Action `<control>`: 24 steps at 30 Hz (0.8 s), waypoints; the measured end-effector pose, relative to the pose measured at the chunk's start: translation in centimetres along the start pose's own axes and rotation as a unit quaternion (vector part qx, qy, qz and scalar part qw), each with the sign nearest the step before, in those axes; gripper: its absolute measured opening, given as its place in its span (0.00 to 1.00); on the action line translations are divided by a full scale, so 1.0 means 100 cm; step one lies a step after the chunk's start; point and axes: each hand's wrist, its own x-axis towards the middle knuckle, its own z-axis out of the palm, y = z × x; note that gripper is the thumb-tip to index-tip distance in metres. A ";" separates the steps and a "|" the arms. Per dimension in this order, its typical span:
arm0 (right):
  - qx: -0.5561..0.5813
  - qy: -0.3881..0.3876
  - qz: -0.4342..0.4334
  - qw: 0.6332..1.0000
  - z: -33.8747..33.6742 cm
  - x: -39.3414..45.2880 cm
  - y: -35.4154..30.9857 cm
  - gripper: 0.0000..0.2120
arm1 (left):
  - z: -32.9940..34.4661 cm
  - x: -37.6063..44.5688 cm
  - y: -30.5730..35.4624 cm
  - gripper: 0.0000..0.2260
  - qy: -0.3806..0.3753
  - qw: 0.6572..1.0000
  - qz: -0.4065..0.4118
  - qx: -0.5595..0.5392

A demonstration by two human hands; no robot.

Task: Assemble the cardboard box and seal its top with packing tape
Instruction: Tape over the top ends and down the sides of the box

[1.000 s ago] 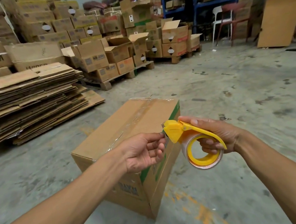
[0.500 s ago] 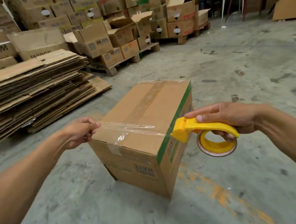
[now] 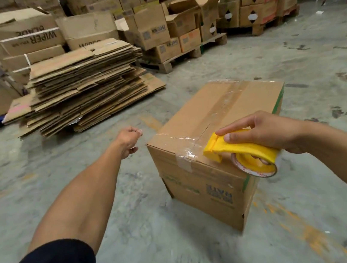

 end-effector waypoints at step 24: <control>0.011 -0.025 0.036 0.999 -0.002 0.003 -0.017 0.13 | -0.001 0.031 -0.015 0.07 -0.018 0.999 0.012 -0.036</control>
